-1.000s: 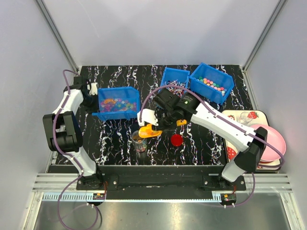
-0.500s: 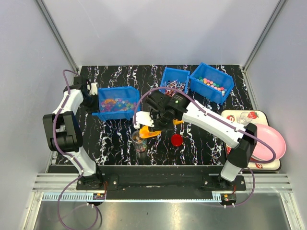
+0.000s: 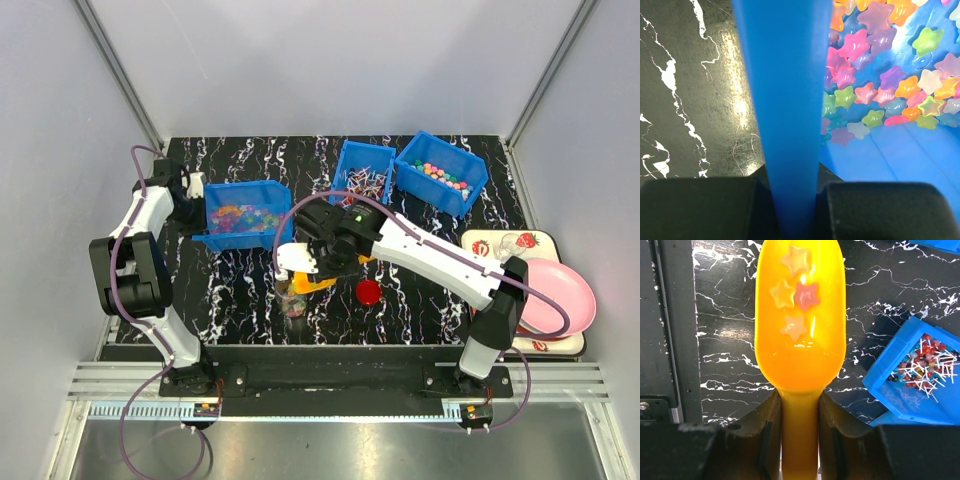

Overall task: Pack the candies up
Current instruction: Place the fake candies in the packing bottle, then pick up the storage box at the center of the board.

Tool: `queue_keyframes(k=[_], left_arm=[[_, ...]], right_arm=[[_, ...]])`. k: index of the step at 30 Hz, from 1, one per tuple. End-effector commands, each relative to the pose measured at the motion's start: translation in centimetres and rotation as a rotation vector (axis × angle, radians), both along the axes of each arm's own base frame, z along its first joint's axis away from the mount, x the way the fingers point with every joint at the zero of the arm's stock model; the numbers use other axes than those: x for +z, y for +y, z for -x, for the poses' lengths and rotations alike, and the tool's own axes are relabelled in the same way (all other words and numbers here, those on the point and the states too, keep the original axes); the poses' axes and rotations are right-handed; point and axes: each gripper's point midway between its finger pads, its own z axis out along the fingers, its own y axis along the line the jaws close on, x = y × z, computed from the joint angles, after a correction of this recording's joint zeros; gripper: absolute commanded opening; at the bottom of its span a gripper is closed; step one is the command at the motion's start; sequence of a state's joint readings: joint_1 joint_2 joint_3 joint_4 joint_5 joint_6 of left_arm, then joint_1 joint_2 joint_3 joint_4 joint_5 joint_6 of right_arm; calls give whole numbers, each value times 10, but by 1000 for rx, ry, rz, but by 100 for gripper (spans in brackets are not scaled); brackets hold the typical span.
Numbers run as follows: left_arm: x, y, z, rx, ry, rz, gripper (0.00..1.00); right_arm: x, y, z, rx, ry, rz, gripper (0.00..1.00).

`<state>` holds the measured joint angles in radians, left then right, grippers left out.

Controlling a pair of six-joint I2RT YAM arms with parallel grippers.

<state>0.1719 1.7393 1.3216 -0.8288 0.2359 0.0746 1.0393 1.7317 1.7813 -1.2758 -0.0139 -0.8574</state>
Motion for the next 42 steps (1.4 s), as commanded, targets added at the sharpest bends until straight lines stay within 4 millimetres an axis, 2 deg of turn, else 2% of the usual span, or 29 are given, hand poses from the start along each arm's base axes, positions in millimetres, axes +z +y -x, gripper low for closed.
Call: queue_keyframes(k=[1,20,27,32,36,40,42], left_arm=[[39,-9,-23,-27,-157,55,0],[39,-9,-23,-27,-159,59,0],[40,-10,-22,-32,-156,62,0],[49,-13,-22,-42,-178,70,0],[61,-16,-22,-56,-212,80,0],[70,-18,-22,-69,-244,90,0],[76,-21,-21,-81,-263,101,0]], right_arm=[[16,4,-5,27,-69,0,0],[26,2,-13,47,-152,46,0],[48,7,-25,19,-232,0,0],[58,9,-45,-47,-305,-46,0],[59,8,-73,-132,-307,-115,0],[62,2,-111,-245,-295,-209,0],[54,0,-124,-285,-282,-212,0]])
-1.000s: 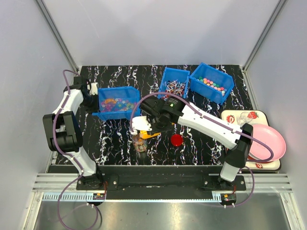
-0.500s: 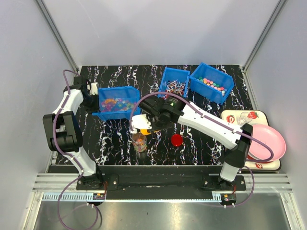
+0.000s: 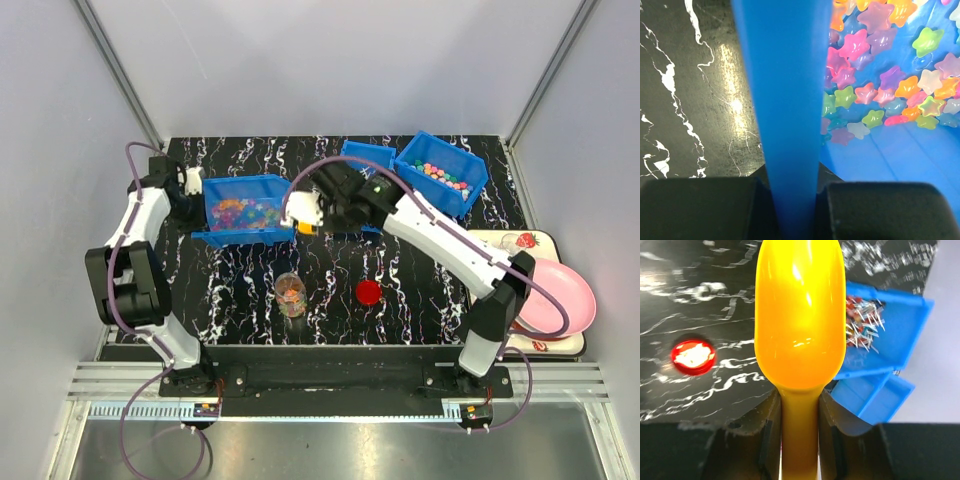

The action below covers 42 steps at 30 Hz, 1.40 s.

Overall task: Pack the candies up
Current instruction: Pick up the storage box at the center of the board.

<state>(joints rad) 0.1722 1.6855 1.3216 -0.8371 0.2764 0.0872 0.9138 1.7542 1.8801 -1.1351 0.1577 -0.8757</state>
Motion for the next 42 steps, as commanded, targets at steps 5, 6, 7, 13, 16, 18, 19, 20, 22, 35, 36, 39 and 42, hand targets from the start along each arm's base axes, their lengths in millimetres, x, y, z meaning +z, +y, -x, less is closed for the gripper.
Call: queue_keyframes(k=[5,6,7,13,16,18,19,20,22,35,36,39,42], left_arm=[[66,-20,-21,-75,-241,101,0],[67,-22,-20,-83,-242,113,0],[68,-23,-19,-86,-245,118,0],[67,-27,-19,-99,-242,136,0],[63,-27,-19,-101,-230,141,0],[60,-27,-19,-101,-221,142,0],[60,-28,-19,-103,-221,140,0],[58,-27,-19,-101,-215,140,0],[57,-29,-19,-107,-212,139,0],[51,-39,-17,-141,-190,124,0],[51,-38,-16,-141,-188,121,0],[49,-38,-15,-151,-181,110,0],[45,-38,-13,-177,-151,82,0]], right_arm=[[-18,7,-57,-132,-19,-119,0],[-19,10,-63,-134,-35,-129,0],[-22,11,-65,-135,-40,-129,0],[-35,27,-74,-115,-30,-150,0],[-33,35,-74,-103,-19,-178,0],[-26,41,-73,-86,-16,-204,0],[-25,42,-73,-83,-13,-213,0],[-19,44,-73,-78,-16,-226,0],[-14,49,-70,-61,-12,-248,0],[-5,67,-62,-10,5,-278,0],[-4,60,-68,-32,-29,-244,0],[11,41,-78,-55,-116,-179,0],[26,29,-76,-37,-148,-146,0]])
